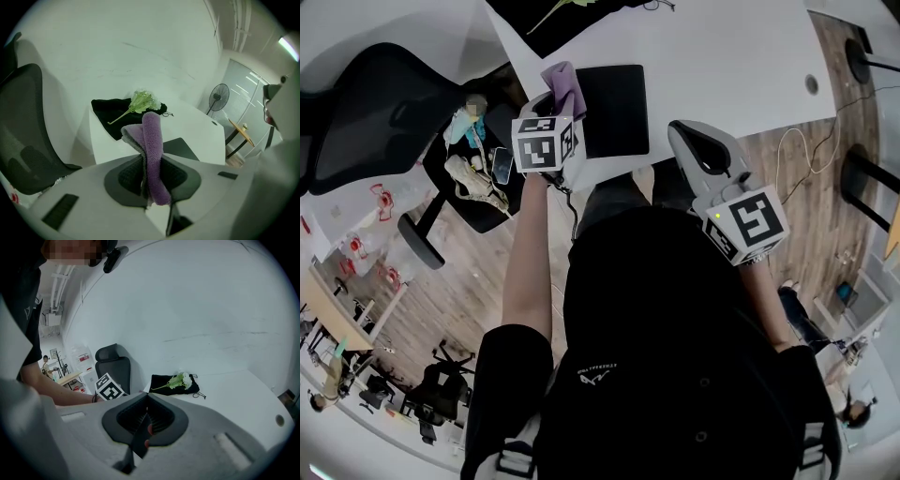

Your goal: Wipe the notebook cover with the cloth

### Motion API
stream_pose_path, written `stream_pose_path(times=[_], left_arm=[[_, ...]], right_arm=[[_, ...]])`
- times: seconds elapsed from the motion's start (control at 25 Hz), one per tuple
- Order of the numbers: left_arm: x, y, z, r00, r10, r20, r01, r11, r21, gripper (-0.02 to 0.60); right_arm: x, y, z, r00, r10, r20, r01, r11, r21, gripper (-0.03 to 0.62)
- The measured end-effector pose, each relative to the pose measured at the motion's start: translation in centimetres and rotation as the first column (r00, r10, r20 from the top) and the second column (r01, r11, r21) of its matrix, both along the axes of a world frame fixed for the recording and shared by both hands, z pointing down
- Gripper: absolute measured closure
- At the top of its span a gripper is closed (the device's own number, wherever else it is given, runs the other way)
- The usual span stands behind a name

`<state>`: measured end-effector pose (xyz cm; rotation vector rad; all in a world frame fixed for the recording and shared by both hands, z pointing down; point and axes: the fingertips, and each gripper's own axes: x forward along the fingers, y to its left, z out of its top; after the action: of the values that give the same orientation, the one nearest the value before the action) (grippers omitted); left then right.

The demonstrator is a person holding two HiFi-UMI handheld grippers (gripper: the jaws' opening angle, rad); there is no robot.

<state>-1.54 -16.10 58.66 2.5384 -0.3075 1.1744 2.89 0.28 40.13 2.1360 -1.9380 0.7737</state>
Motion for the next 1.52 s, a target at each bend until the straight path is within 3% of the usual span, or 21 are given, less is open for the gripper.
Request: stream_pose_path(times=[0.28, 0.88, 1.52], left_arm=[[1.0, 3.8, -1.2, 0.997, 0.073, -0.035, -0.075, 0.995, -0.070, 0.502], [3.7, 11.6, 0.8, 0.981, 0.192, -0.015, -0.191, 0.963, -0.191, 0.500], [5.4, 13.9, 3.7, 0.979, 0.193, 0.058, -0.175, 0.957, -0.231, 0.500]], right_arm=[[-0.1, 0.4, -0.1, 1.000, -0.012, 0.001, 0.012, 1.000, 0.007, 0.589], [1.4, 1.8, 0.0, 1.000, -0.013, 0.003, 0.013, 1.000, 0.006, 0.589], [5.3, 3.4, 0.9, 1.000, -0.012, 0.020, 0.013, 1.000, -0.013, 0.589]])
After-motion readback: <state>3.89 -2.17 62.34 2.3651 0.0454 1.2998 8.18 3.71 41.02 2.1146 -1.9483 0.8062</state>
